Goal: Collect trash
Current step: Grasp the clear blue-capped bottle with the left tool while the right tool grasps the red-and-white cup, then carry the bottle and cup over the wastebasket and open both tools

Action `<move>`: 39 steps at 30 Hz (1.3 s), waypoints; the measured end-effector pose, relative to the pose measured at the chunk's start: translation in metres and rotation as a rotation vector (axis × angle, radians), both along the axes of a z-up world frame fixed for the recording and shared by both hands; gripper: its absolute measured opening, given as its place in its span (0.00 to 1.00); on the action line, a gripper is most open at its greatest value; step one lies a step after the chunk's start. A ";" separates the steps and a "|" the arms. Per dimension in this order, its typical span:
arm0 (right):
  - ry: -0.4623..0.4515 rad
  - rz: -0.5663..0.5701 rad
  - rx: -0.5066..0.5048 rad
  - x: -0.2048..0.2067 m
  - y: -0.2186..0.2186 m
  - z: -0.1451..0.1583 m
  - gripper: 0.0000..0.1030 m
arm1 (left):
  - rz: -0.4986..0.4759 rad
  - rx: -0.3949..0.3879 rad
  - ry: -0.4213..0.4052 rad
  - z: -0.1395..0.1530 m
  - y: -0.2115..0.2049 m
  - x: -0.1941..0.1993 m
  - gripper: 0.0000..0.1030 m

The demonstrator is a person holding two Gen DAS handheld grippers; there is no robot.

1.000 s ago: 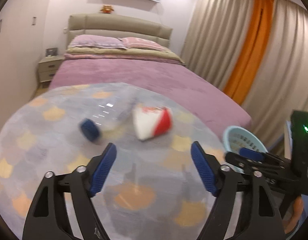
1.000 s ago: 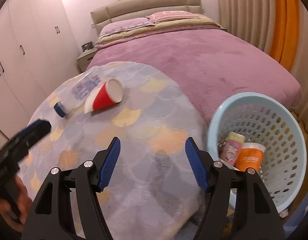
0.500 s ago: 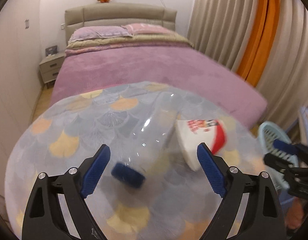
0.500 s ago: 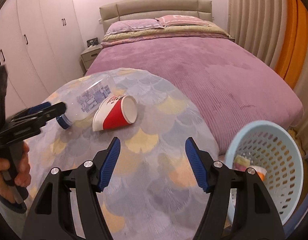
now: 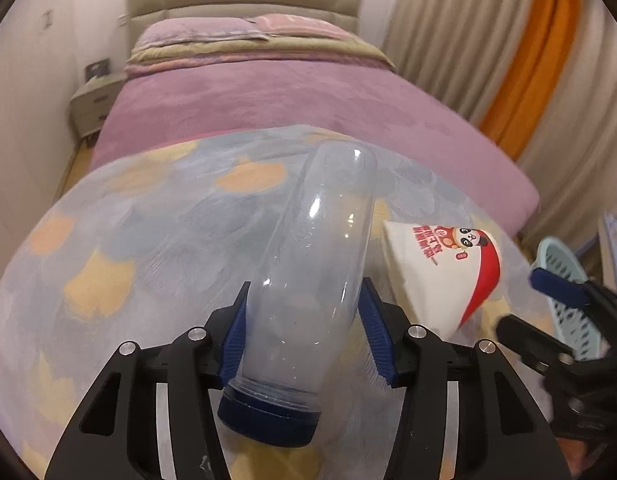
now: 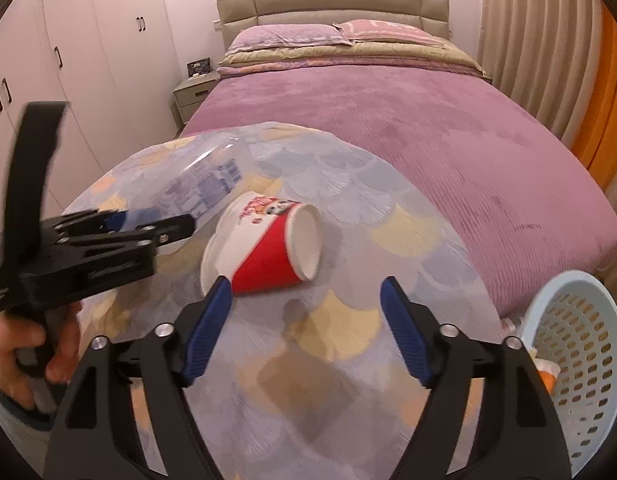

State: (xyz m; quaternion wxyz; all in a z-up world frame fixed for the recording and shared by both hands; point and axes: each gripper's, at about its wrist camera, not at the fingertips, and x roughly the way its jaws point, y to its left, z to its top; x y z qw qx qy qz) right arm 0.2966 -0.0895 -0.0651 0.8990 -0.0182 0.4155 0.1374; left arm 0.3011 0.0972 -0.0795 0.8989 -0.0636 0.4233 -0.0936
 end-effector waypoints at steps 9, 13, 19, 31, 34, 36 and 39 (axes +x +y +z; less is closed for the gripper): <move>-0.002 -0.052 -0.139 0.014 0.054 -0.019 0.85 | 0.135 -0.065 -0.084 -0.002 0.037 -0.037 0.48; -0.011 -0.093 -0.145 0.020 0.056 -0.026 0.84 | 0.140 -0.050 -0.076 -0.008 0.032 -0.034 0.48; -0.036 -0.088 -0.150 0.017 0.053 -0.025 0.71 | 0.129 -0.024 -0.093 -0.007 0.025 -0.037 0.48; -0.118 -0.061 -0.045 -0.021 0.020 0.012 0.70 | 0.079 -0.050 -0.178 0.024 0.003 -0.057 0.48; -0.143 -0.081 -0.014 -0.032 0.004 0.030 0.70 | 0.040 -0.046 -0.207 0.042 -0.018 -0.068 0.48; -0.165 -0.095 0.005 -0.041 -0.010 0.044 0.70 | 0.014 -0.051 -0.230 0.055 -0.032 -0.076 0.48; -0.202 -0.121 0.018 -0.055 -0.031 0.062 0.70 | -0.031 -0.040 -0.269 0.073 -0.055 -0.085 0.48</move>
